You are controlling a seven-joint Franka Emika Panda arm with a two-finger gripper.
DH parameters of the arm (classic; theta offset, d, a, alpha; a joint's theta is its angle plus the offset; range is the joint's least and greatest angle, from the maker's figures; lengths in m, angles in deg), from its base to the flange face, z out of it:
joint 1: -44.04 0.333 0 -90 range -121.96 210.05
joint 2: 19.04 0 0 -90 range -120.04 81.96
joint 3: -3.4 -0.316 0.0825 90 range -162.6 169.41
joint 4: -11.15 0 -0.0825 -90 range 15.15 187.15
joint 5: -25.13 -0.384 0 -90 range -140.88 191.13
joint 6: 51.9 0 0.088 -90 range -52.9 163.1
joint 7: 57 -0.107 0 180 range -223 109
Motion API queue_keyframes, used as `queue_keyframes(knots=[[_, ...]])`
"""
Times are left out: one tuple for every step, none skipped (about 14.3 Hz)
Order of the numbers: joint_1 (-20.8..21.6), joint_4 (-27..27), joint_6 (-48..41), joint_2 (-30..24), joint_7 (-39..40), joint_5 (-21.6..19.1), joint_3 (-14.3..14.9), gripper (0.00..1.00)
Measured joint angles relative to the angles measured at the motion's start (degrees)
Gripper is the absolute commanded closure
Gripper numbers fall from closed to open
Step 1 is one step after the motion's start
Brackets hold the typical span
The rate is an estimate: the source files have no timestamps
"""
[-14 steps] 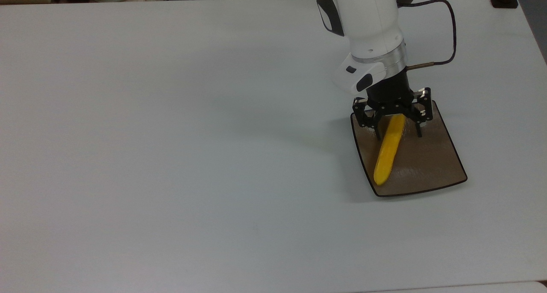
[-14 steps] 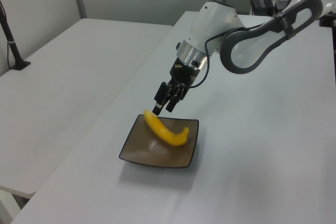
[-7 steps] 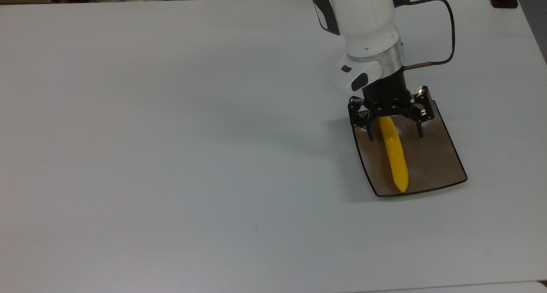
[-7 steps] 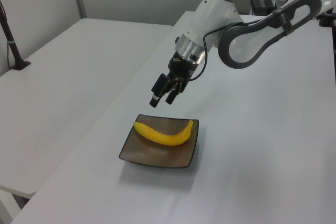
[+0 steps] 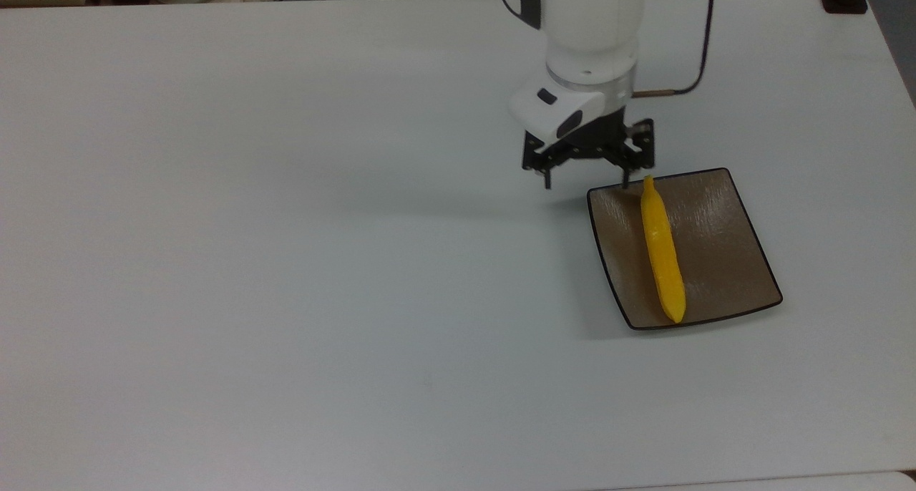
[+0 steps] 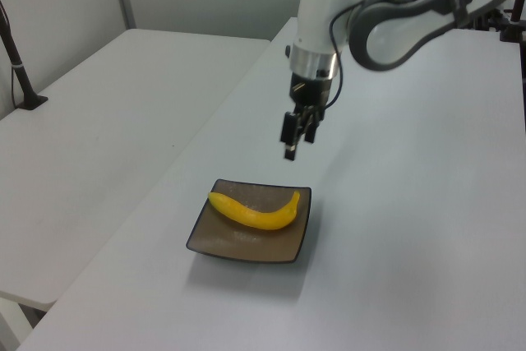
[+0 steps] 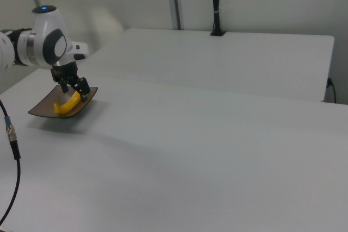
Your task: Bananas placed on a ceramic plate
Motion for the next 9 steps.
queue_keyframes(knots=[[-0.58,-0.01,-3.91,-0.98,2.32,0.05,0.03,0.0],[-1.12,0.0,-7.84,-1.76,4.88,0.06,0.19,0.0],[-1.57,0.0,-11.38,-2.47,7.37,0.06,0.6,0.0],[-2.02,0.0,-15.53,-3.44,10.25,0.06,1.67,0.0],[-2.27,0.01,-19.15,-4.38,12.27,0.13,2.96,0.0],[-2.3,0.11,-21.02,-5.15,13.44,0.66,3.89,0.0],[-2.31,0.31,-22.55,-6.01,14.32,1.24,4.87,0.0],[-2.31,0.69,-23.96,-7.14,14.97,1.51,5.81,0.0],[-2.3,1.35,-25.09,-8.46,15.27,1.61,6.65,0.0]])
